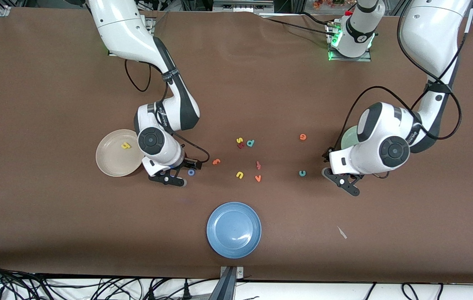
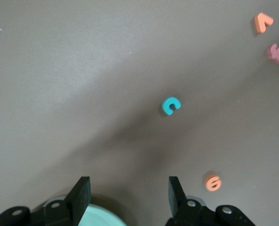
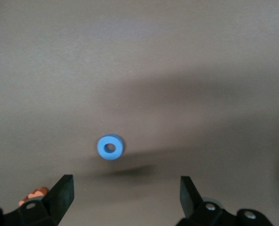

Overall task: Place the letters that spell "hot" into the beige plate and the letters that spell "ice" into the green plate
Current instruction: 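Grasp the blue ring with the right gripper while the left gripper reaches teal c, then drop the blue ring on beige plate while the left gripper grasps teal c, then drop teal c on green plate while the right gripper grasps orange letter, then drop orange letter on beige plate while the left gripper reaches orange 6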

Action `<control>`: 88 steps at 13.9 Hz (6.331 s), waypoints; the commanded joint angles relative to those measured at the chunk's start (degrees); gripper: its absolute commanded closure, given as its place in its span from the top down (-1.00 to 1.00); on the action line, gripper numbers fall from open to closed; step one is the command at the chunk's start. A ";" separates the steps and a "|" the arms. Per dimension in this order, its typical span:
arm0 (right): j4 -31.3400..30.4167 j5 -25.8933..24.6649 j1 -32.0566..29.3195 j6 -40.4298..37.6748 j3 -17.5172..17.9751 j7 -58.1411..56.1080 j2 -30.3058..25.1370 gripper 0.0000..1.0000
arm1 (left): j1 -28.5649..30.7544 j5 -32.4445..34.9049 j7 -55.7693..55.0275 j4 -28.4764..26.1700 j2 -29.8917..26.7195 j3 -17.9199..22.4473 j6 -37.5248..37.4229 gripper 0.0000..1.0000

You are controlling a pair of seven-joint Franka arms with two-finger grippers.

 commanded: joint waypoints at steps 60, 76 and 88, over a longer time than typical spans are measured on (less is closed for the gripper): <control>3.14 3.00 5.47 6.35 1.66 40.87 3.66 1.00 | -6.11 16.01 -41.33 0.81 5.14 0.32 3.88 -1.00; 7.02 3.00 4.85 5.55 3.77 42.64 7.62 -0.31 | 3.47 16.45 -31.22 -10.52 -1.01 0.06 0.86 -1.00; 8.70 0.72 2.57 -12.70 -0.35 21.58 3.06 -1.00 | 9.36 16.27 -26.65 -19.59 -6.02 -1.96 6.75 1.00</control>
